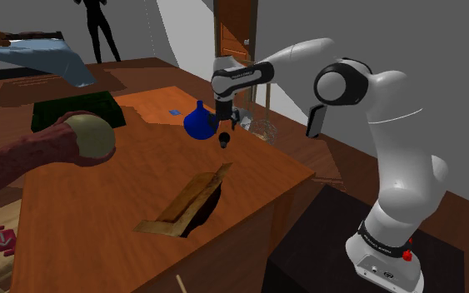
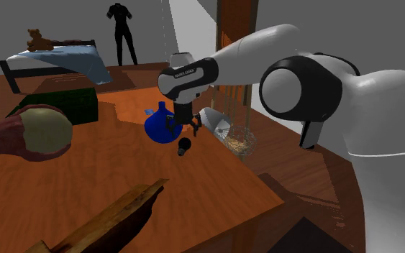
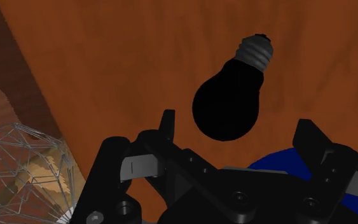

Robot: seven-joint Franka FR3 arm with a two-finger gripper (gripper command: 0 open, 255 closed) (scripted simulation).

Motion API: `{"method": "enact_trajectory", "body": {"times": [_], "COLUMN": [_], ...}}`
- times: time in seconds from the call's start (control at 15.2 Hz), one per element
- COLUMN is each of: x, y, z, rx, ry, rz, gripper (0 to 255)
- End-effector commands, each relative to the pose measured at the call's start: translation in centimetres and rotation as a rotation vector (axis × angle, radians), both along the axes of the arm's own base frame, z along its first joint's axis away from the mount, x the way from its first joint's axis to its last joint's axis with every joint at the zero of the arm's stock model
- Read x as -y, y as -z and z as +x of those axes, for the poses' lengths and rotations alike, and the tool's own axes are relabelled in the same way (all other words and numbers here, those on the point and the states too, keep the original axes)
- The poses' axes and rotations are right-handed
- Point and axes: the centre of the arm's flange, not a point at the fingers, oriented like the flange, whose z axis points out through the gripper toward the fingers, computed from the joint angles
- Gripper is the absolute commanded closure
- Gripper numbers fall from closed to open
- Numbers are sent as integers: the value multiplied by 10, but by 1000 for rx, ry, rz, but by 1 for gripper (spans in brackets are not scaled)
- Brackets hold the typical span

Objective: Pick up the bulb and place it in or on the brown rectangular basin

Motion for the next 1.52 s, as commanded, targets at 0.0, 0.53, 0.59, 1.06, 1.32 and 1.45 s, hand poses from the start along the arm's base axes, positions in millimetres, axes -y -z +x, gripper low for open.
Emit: {"method": "enact_trajectory", "body": {"times": [0.0,0.53,0.59,1.06,1.32,1.45], "x": [6,5,5,7,4,5], "y": [12,47,47,45,45,42], "z": [3,3,3,3,4,4], "rx": [9,9,9,9,9,9], "ry": [38,38,38,38,38,38], "rz": [11,11,11,11,11,11], "gripper": [0,0,0,255,255,255]}}
